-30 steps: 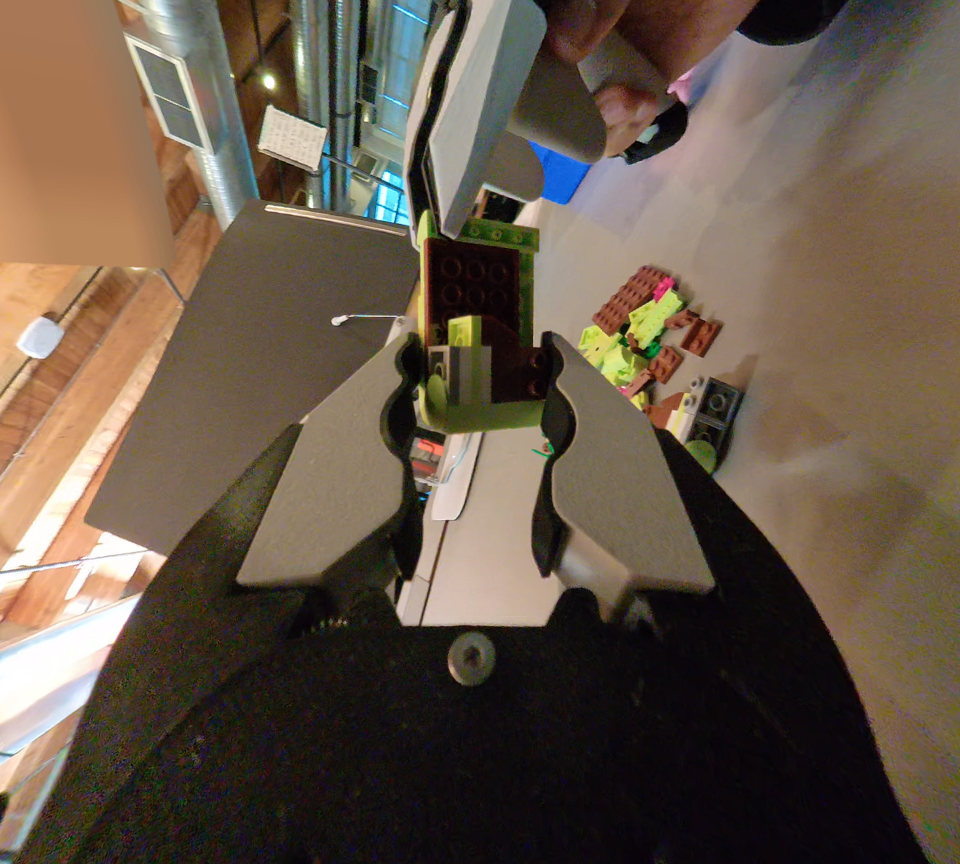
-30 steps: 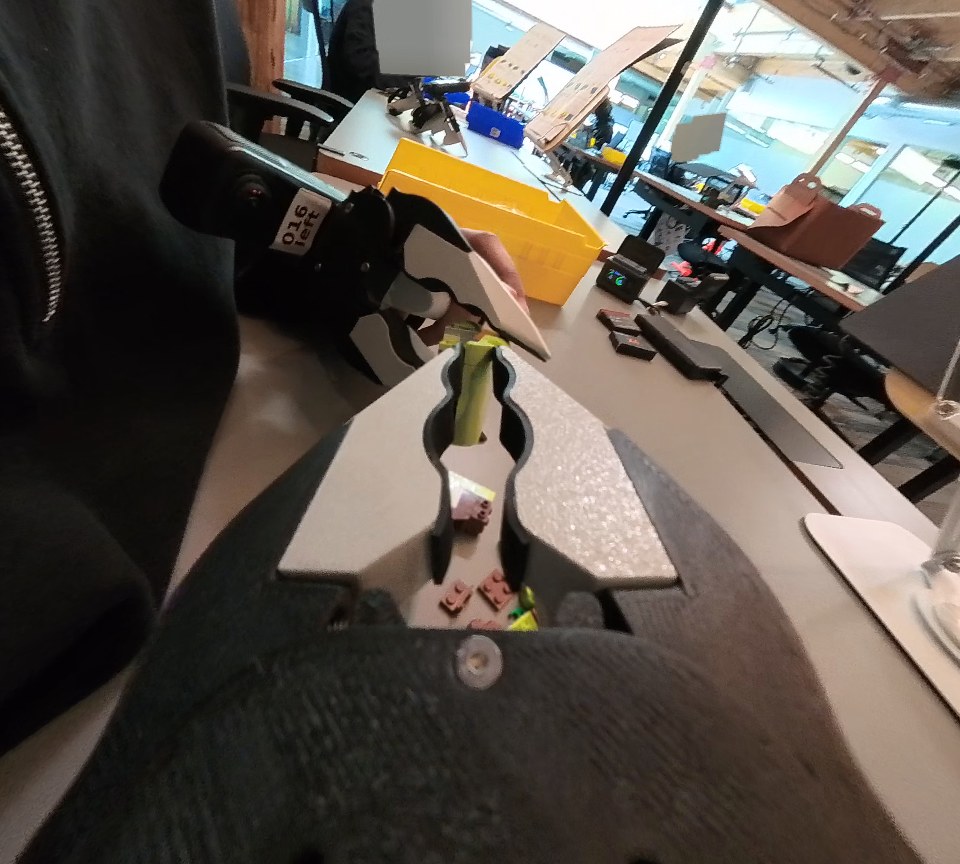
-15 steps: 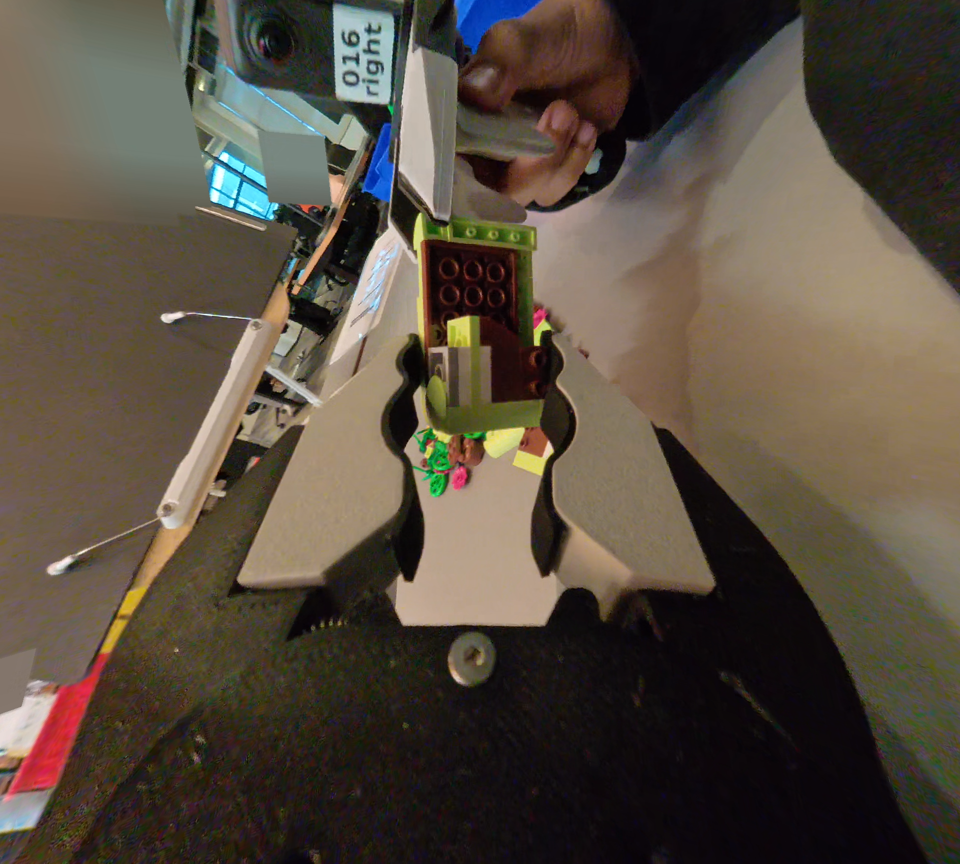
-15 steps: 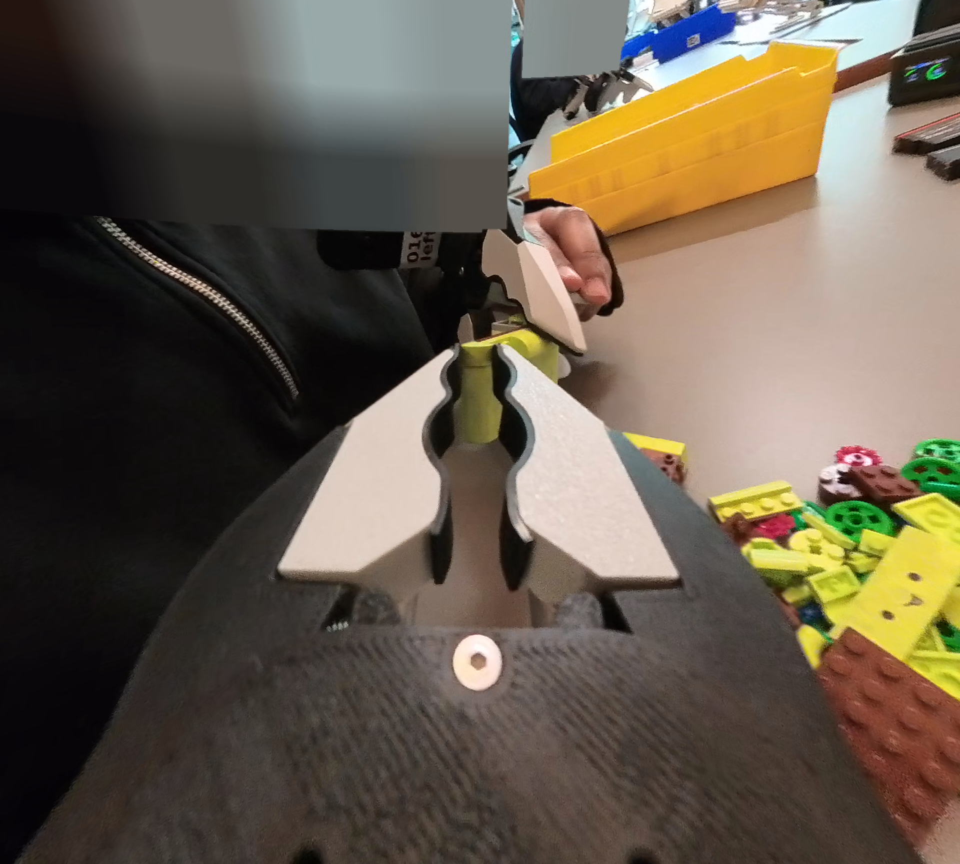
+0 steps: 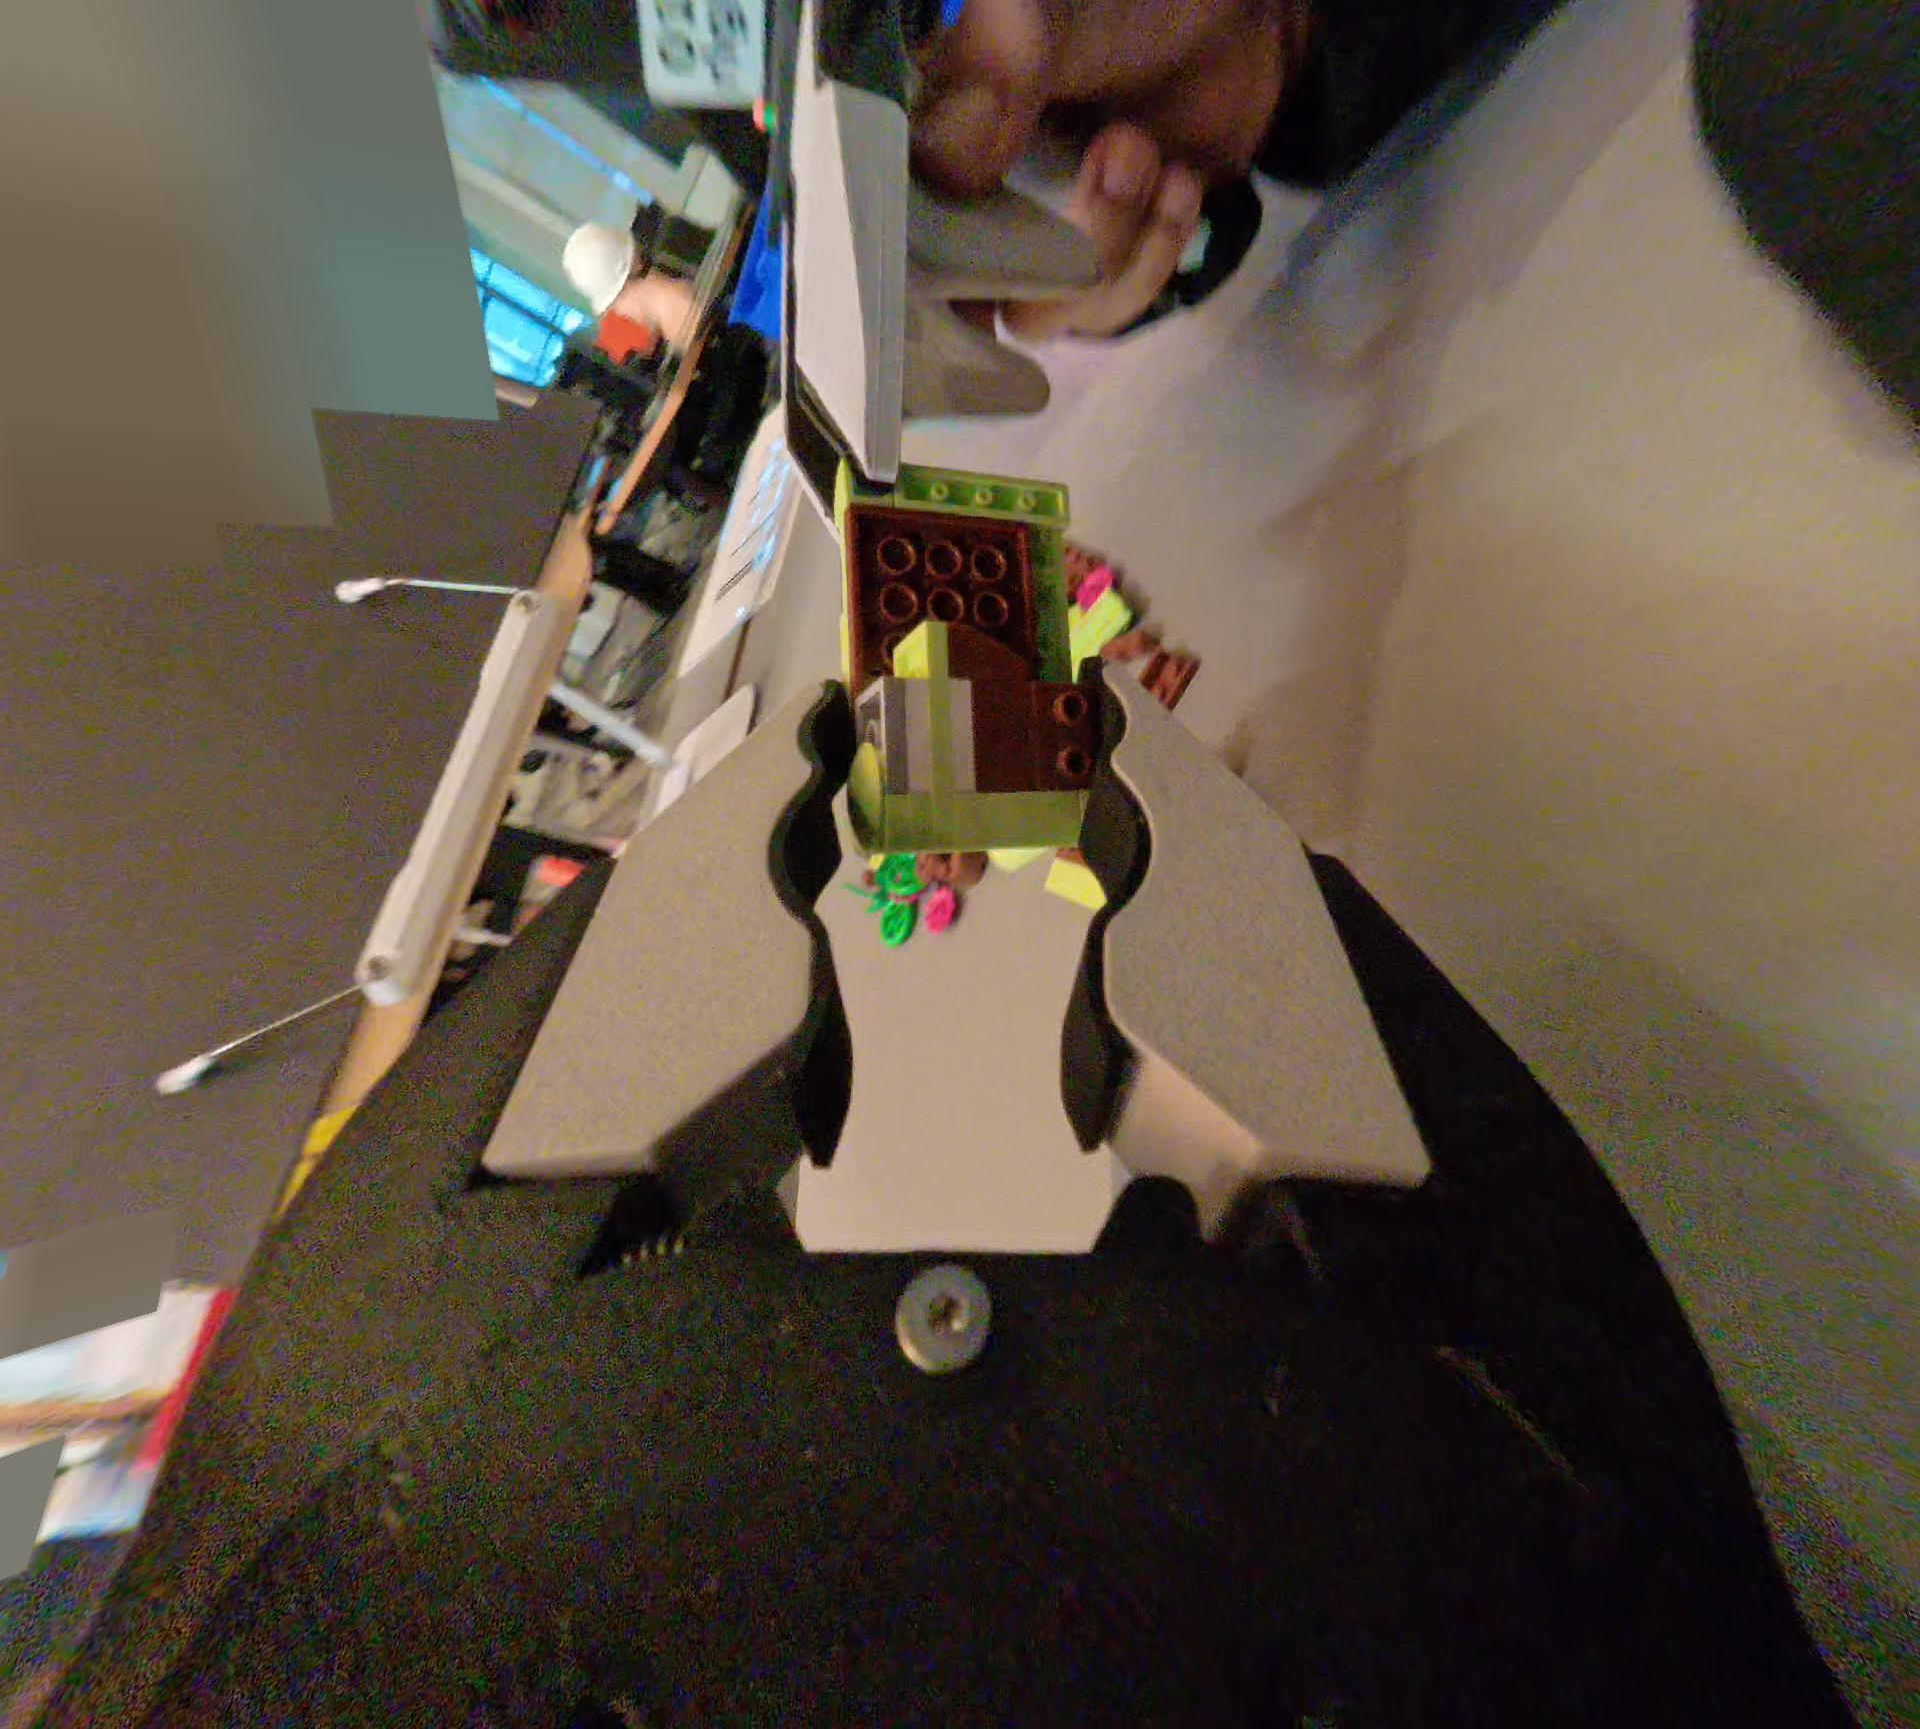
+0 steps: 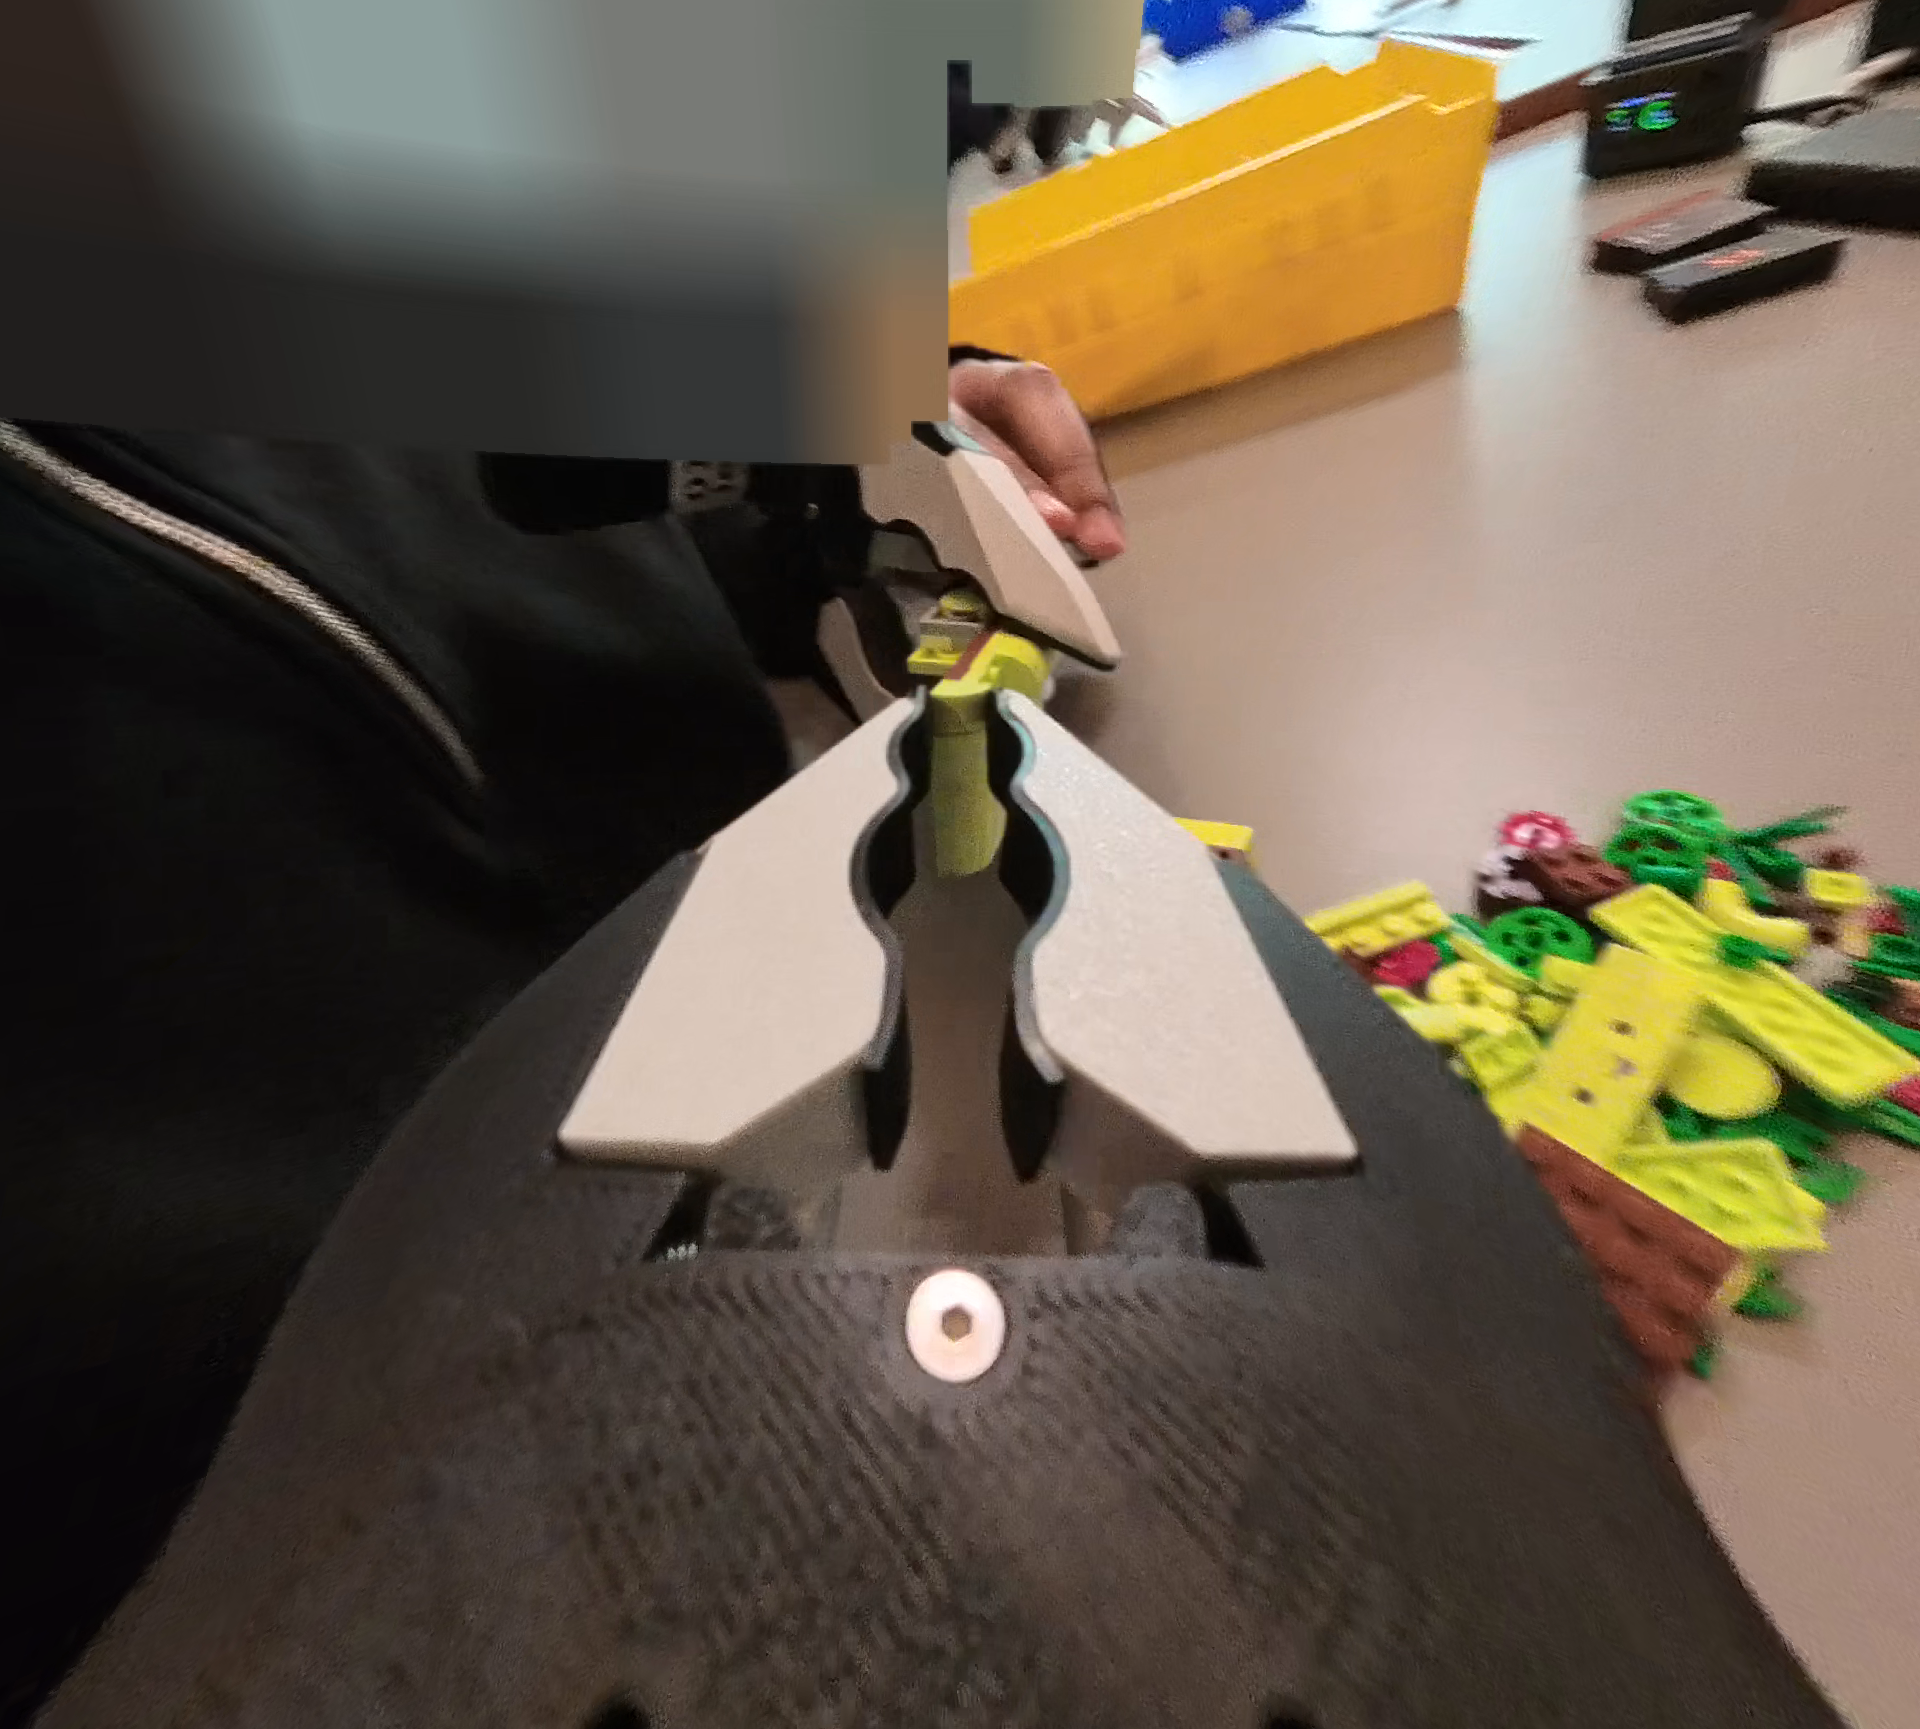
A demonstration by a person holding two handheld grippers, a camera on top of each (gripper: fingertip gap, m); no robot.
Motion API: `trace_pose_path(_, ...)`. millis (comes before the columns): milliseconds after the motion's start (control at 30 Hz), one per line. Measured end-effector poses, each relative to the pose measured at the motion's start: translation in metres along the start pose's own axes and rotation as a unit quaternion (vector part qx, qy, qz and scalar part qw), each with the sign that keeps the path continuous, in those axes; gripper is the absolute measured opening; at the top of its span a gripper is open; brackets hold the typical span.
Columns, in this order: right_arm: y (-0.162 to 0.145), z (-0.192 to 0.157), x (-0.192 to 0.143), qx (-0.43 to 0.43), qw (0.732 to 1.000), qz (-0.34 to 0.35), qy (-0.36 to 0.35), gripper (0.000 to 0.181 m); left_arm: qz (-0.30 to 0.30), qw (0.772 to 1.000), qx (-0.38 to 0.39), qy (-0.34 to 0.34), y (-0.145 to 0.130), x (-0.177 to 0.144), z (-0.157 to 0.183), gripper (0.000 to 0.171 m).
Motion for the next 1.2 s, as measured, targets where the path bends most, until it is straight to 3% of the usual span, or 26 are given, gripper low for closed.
trace_pose_path(200,0.006,0.0,-0.003,-0.049,0.993,0.011,-0.109,0.004,-0.029,0.998,0.021,0.05,-0.001,0.001,-0.004,0.042)
trace_pose_path(267,0.003,0.011,-0.007,-0.084,0.977,-0.006,-0.197,0.0,0.006,0.998,0.041,0.048,0.011,0.001,0.003,0.043)
trace_pose_path(367,0.013,0.004,-0.016,-0.042,0.988,0.067,-0.131,0.0,-0.047,0.995,0.046,0.076,0.006,0.0,-0.003,0.043)
trace_pose_path(500,0.006,0.01,-0.007,-0.072,0.979,0.011,-0.189,0.0,-0.026,0.997,-0.049,0.058,-0.013,-0.012,-0.016,0.043)
trace_pose_path(667,-0.026,0.034,0.012,-0.107,0.933,-0.155,-0.306,0.0,-0.045,0.992,-0.114,0.044,-0.035,-0.011,-0.023,0.044)
trace_pose_path(833,-0.025,0.035,0.014,-0.146,0.918,-0.147,-0.34,0.008,-0.051,0.989,-0.129,0.054,-0.041,-0.009,-0.025,0.044)
trace_pose_path(1000,-0.01,0.029,0.005,-0.12,0.939,-0.059,-0.316,0.018,-0.086,0.991,-0.047,0.088,-0.038,-0.005,-0.019,0.044)
trace_pose_path(1200,0.004,0.005,0.007,-0.084,0.979,0.059,-0.174,0.022,-0.07,0.99,0.017,0.121,-0.026,-0.007,-0.016,0.043)
Point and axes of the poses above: each gripper's, where its closed fingertips meet, x out along the fingers, y out of its top, z = x × y across the jaws, the point moved 9 cm from there along -x, back along the fingers, and after that the axes turned 14 degrees about -y, right-handed, at the moved point
